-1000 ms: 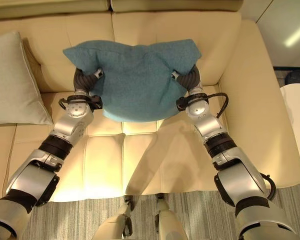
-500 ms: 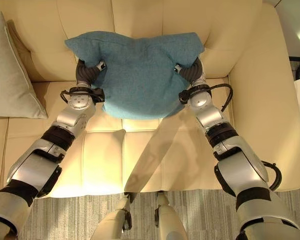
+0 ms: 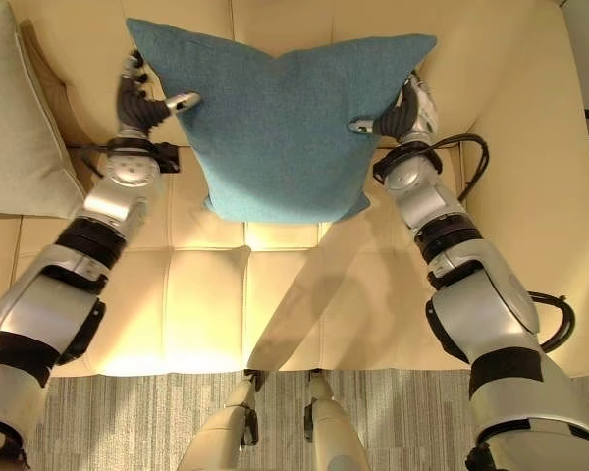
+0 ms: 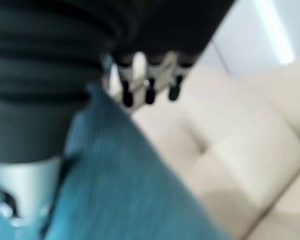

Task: Pick up all the scattered cushions and arrange them neatly on the sofa.

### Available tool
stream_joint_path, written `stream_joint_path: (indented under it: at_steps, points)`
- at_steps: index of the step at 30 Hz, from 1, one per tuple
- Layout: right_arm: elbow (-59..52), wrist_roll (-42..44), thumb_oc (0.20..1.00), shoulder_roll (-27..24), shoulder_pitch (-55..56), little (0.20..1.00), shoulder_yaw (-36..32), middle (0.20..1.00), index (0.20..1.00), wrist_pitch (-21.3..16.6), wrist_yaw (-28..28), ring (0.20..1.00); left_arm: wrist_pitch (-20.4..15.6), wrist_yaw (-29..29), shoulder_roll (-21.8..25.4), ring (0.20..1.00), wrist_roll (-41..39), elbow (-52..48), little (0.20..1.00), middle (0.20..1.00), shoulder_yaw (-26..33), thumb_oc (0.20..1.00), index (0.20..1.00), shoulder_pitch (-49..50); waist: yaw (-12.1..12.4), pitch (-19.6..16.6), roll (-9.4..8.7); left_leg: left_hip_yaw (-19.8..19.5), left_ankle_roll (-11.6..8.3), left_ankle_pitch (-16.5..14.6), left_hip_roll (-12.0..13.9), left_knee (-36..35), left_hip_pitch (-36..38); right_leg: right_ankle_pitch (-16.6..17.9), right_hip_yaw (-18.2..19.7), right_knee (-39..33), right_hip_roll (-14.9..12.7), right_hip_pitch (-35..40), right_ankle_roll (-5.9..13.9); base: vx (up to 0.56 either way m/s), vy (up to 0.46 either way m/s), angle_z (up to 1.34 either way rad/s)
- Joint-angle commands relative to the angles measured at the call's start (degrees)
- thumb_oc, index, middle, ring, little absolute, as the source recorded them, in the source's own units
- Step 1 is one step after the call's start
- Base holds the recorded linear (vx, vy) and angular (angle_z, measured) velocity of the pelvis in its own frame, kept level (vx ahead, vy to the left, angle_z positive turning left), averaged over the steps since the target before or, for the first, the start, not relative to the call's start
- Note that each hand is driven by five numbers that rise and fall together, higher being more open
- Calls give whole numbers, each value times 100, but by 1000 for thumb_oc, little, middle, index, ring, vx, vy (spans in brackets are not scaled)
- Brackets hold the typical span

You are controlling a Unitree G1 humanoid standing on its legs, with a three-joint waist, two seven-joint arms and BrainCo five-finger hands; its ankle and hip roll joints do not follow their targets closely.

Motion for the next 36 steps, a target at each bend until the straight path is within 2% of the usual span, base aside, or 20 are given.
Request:
stream_joint_path:
  at_steps: [1, 3, 6, 7, 12, 15, 16, 17, 18, 19, 20, 22, 23, 25, 26, 27, 28, 32, 35, 36]
  points:
    - [116, 90, 1000, -577, -305, 1000, -408, 1000, 1000, -135, -265, 1000, -239, 19, 239, 1000, 261, 277, 1000, 1000, 64, 1000, 1000, -447, 66, -230, -7, 250, -819, -213, 279, 1, 470, 429, 37, -72, -616, -120, 976, 31, -3, 2]
    - [-77, 107, 1000, -923, -68, 1000, -512, 1000, 1000, -107, -127, 1000, -233, -76, 445, 1000, 282, 54, 1000, 1000, 162, 1000, 1000, -209, 45, -285, -30, 250, -822, -246, 280, 1, 633, 389, 19, -72, -625, 31, 966, 29, -2, 8]
    - [-338, 227, 1000, -1175, 442, 1000, -833, 1000, 1000, -154, -20, 1000, -252, -203, 681, 1000, 332, -348, 1000, 1000, 315, 1000, 1000, 214, 50, -343, -37, 250, -833, -315, 316, 1, 893, 302, -20, -72, -624, 297, 961, 58, -15, 8]
    - [-365, 222, 1000, -1176, 484, 1000, -857, 1000, 1000, -147, -20, 1000, -245, -200, 680, 1000, 338, -369, 1000, 1000, 314, 1000, 1000, 238, 52, -332, -43, 248, -835, -321, 318, 1, 923, 296, -23, -72, -623, 328, 961, 78, -22, 0]
    - [-1216, 244, 1000, -1359, 2017, 1000, -1701, 1000, 1000, -169, 371, 1000, -326, -450, 714, 1000, 209, -1452, 1000, 1000, 952, 1000, 1000, 1614, 29, -437, -81, 254, -828, -404, 357, 1, 1381, 127, -85, -72, -592, 797, 936, 50, -18, 1]
    - [-1954, 136, 1000, -914, 3577, 1000, -2459, 1000, 1000, -222, 704, 1000, -360, -733, 297, 1000, 79, -2521, 1000, 1000, 1504, 1000, 1000, 3186, 23, -546, -99, 248, -804, -449, 364, 1, 1724, 41, -128, -72, -544, 1134, 907, 49, -22, -3]
    - [-1960, 134, 1000, -913, 3586, 1000, -2463, 1000, 1000, -219, 704, 1000, -358, -732, 297, 1000, 80, -2525, 1000, 1000, 1503, 1000, 1000, 3191, 25, -547, -100, 248, -804, -450, 364, 1, 1727, 41, -127, -72, -544, 1137, 907, 47, -24, -5]
    - [-2203, -19, 1000, -718, 4318, 1000, -2763, 1000, 1000, -214, 963, 1000, -278, -963, 52, 1000, 160, -2813, 1000, 1000, 1709, 1000, 1000, 3967, 25, -615, -120, 253, -791, -465, 369, 1, 1888, 8, -149, -72, -529, 1314, 892, 9, -34, -7]
    - [-2301, 81, 1000, -264, 5253, 1000, -3110, 1000, 1000, -281, 1245, 1000, -139, -1265, -319, 1000, 257, -3001, 1000, 1000, 1963, 1000, 1000, 5063, 35, -668, -153, 279, -751, -502, 371, 1, 2159, -25, -152, -72, -499, 1577, 875, 9, -34, -4]
    - [-2304, 80, 1000, -263, 5257, 1000, -3111, 1000, 1000, -280, 1245, 1000, -137, -1264, -318, 1000, 257, -3004, 1000, 1000, 1962, 1000, 1000, 5066, 37, -667, -154, 280, -751, -503, 371, 1, 2163, -25, -151, -72, -499, 1579, 875, -49, -15, -5]
    - [-2216, -106, 1000, -162, 5771, 1000, -3202, 1000, 1000, -213, 1477, 1000, 17, -1515, -536, 1000, 409, -2847, 1000, 1000, 2114, 1000, 1000, 5691, 39, -700, -162, 296, -733, -513, 379, 1, 2289, -43, -160, -72, -494, 1700, 864, -40, -2, -3]
    - [-2095, -67, 1000, 7, 5966, 1000, -3255, 1000, 1000, -227, 1516, 1000, 79, -1608, -650, 1000, 491, -2650, 1000, 1000, 2159, 1000, 1000, 5931, 40, -718, -159, 318, -729, -523, 386, 1, 2369, -52, -164, -72, -489, 1782, 860, -45, -1, -3]
    - [-1695, -158, 1000, 200, 6284, 1000, -3253, 1000, 1000, -204, 1690, 1000, 220, -1863, -777, 1000, 1016, -2086, 1000, 1000, 2087, 1000, 1000, 6332, 31, -742, -159, 325, -709, -520, 379, 1, 2475, -38, -152, -72, -490, 1889, 861, -51, 3, -7]
    - [-1261, -73, 1000, 467, 6467, 1000, -3236, 1000, 1000, -193, 1782, 1000, 336, -1963, -1012, 1000, 1156, -1394, 1000, 1000, 2092, 1000, 1000, 6573, 27, -791, -158, 345, -721, -518, 380, 1, 2557, -38, -161, -72, -492, 1974, 853, -60, 3, -8]
    - [-977, -377, 1000, 480, 6573, 1000, -3075, 1000, 1000, -161, 1825, 1000, 419, -2018, -1103, 1000, 1405, -930, 1000, 1000, 2099, 1000, 1000, 6651, 28, -814, -162, 352, -718, -525, 385, 1, 2595, -47, -160, -72, -492, 2020, 850, -33, -1, -5]
    - [-969, -378, 1000, 479, 6569, 1000, -3070, 1000, 1000, -167, 1824, 1000, 411, -2018, -1107, 1000, 1408, -921, 1000, 1000, 2101, 1000, 1000, 6649, 25, -809, -159, 351, -719, -528, 386, 1, 2602, -50, -162, -72, -492, 2027, 851, -45, -5, -3]
    - [-540, -160, 1000, 748, 6660, 1000, -3155, 1000, 1000, -168, 1863, 1000, 505, -2049, -1294, 1000, 1548, -233, 1000, 1000, 2081, 1000, 1000, 6708, 9, -838, -157, 361, -729, -518, 386, 1, 2629, -48, -194, -72, -503, 2097, 845, -52, 1, -2]
    - [478, -383, 1000, 988, 6689, 1000, -2821, 1000, 1000, -135, 1949, 1000, 638, -2021, -1444, 1000, 2317, 1170, 1000, 1000, 1917, 1000, 1000, 6594, -8, -896, -155, 359, -714, -563, 378, 1, 2719, -79, -234, -72, -526, 2224, 827, -34, 17, 7]
    - [889, -336, 1000, 1118, 6702, 1000, -2819, 1000, 1000, -119, 1990, 1000, 665, -2005, -1525, 1000, 2468, 1453, 1000, 1000, 1864, 1000, 1000, 6601, -7, -906, -162, 363, -665, -617, 353, 1, 2797, -91, -236, -72, -543, 2290, 823, -4, 17, 0]
    - [1253, -357, 1000, 1251, 6750, 1000, -2805, 1000, 1000, -72, 2026, 1000, 709, -1992, -1586, 1000, 2535, 1665, 1000, 1000, 1902, 1000, 1000, 6641, -3, -886, -180, 372, -581, -694, 304, 1, 2883, -84, -208, -72, -567, 2341, 839, -21, 54, 0]
